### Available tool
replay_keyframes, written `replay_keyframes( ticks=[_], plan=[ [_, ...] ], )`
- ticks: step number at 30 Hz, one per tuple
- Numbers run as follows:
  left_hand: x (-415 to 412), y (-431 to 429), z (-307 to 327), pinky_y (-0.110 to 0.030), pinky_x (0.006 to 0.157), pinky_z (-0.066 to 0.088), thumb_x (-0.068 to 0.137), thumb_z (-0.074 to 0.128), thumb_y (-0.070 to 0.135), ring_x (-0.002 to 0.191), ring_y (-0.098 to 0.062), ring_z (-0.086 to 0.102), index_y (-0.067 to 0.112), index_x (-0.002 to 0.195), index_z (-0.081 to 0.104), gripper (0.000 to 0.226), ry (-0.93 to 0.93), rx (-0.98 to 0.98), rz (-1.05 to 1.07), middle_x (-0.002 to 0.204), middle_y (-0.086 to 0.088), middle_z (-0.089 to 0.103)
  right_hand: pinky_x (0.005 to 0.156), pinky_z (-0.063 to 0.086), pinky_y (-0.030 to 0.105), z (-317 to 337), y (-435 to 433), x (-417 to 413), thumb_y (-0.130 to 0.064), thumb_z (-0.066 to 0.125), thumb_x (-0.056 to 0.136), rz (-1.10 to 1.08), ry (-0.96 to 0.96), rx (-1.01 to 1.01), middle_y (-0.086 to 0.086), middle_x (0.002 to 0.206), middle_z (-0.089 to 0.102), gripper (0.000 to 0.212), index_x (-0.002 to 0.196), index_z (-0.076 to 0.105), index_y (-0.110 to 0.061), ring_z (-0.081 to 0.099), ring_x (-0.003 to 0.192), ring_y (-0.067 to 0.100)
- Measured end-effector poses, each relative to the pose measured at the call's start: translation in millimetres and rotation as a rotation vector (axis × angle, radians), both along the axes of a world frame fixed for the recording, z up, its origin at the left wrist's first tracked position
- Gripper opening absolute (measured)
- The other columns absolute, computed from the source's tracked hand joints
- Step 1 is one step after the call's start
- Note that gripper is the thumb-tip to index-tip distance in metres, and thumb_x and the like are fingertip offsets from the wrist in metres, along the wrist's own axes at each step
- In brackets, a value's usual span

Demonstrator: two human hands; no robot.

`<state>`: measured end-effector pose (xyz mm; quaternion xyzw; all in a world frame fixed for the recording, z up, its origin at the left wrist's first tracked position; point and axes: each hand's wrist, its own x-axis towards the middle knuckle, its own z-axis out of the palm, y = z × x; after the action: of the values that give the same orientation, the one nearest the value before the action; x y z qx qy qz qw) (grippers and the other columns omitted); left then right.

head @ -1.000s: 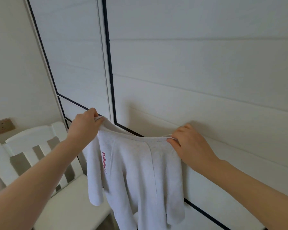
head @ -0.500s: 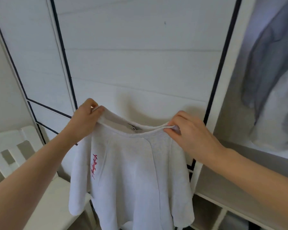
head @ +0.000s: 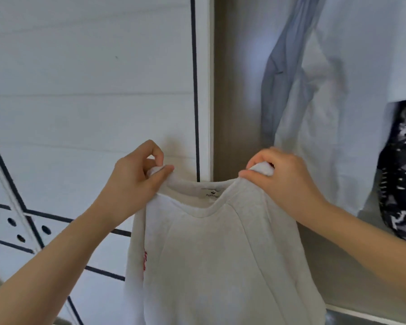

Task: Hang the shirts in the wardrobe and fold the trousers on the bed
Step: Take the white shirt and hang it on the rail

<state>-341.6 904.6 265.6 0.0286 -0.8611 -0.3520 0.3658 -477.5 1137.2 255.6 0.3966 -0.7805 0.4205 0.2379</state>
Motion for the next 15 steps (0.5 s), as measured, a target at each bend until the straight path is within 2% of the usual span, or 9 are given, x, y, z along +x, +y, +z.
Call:
replay_keyframes(
  ticks=[2, 4, 6, 8, 10, 13, 15],
  plan=[
    [-16.6, 13.4, 1.6, -0.016, 0.045, 0.03, 0.091, 0.066, 0.022, 0.046, -0.011, 0.031, 0.019, 0.079, 0.047, 0.023, 0.018, -0.052, -0.016, 0.047, 0.004, 0.045, 0.061, 0.037, 0.012, 4.7, 10.3, -13.4, -0.037, 0.07, 0.084, -0.017, -0.09, -0.012, -0.012, 0.063, 0.058, 0.026, 0.066, 0.062, -0.02, 0.054, 0.066, 0.004],
    [-32.0, 27.1, 3.1, -0.012, 0.047, 0.037, 0.088, 0.069, 0.026, 0.049, -0.015, 0.043, 0.023, 0.077, 0.049, 0.023, 0.03, -0.071, -0.02, 0.052, 0.004, 0.055, 0.056, 0.034, 0.013, 9.3, 20.5, -25.5, -0.045, 0.061, 0.088, -0.034, -0.15, -0.005, -0.007, 0.052, 0.054, 0.039, 0.06, 0.062, -0.018, 0.049, 0.055, 0.004],
    [-46.0, 39.5, 5.9, -0.013, 0.055, 0.044, 0.083, 0.074, 0.029, 0.063, -0.014, 0.053, 0.023, 0.077, 0.052, 0.024, 0.02, -0.087, -0.028, 0.061, 0.0, 0.06, 0.055, 0.034, 0.015, 13.8, 29.7, -36.0, -0.044, 0.061, 0.088, -0.077, -0.136, 0.038, -0.004, 0.051, 0.052, 0.038, 0.063, 0.065, -0.016, 0.046, 0.052, 0.006],
    [-56.9, 48.2, 9.2, -0.014, 0.062, 0.047, 0.077, 0.08, 0.03, 0.072, -0.01, 0.057, 0.023, 0.077, 0.054, 0.027, -0.014, -0.138, -0.056, 0.066, -0.002, 0.061, 0.056, 0.036, 0.019, 17.7, 40.1, -43.1, -0.033, 0.068, 0.085, -0.132, -0.084, 0.092, -0.003, 0.051, 0.05, 0.026, 0.063, 0.063, -0.02, 0.046, 0.052, 0.008],
    [-63.9, 54.2, 12.1, -0.019, 0.064, 0.052, 0.072, 0.083, 0.035, 0.072, -0.01, 0.06, 0.028, 0.078, 0.057, 0.028, -0.076, -0.229, -0.09, 0.066, 0.002, 0.064, 0.056, 0.038, 0.023, 21.4, 52.4, -45.3, -0.026, 0.069, 0.081, -0.146, 0.007, 0.163, -0.008, 0.051, 0.045, 0.021, 0.063, 0.061, -0.025, 0.047, 0.052, 0.009],
    [-72.9, 59.9, 17.1, -0.022, 0.065, 0.053, 0.074, 0.076, 0.046, 0.069, -0.005, 0.061, 0.035, 0.084, 0.065, 0.018, -0.144, -0.525, -0.029, 0.072, 0.013, 0.066, 0.059, 0.042, 0.03, 29.1, 69.0, -44.9, -0.034, 0.066, 0.081, -0.14, 0.169, 0.324, -0.012, 0.064, 0.048, 0.012, 0.071, 0.065, -0.027, 0.047, 0.059, 0.006],
    [-77.9, 64.6, 20.6, -0.017, 0.065, 0.047, 0.081, 0.068, 0.05, 0.07, -0.003, 0.058, 0.036, 0.083, 0.063, 0.016, -0.189, -0.681, 0.045, 0.072, 0.014, 0.064, 0.057, 0.037, 0.026, 34.2, 79.9, -47.1, -0.045, 0.057, 0.079, -0.159, 0.244, 0.42, -0.015, 0.074, 0.047, 0.019, 0.08, 0.067, -0.029, 0.045, 0.06, 0.004]
  ],
)
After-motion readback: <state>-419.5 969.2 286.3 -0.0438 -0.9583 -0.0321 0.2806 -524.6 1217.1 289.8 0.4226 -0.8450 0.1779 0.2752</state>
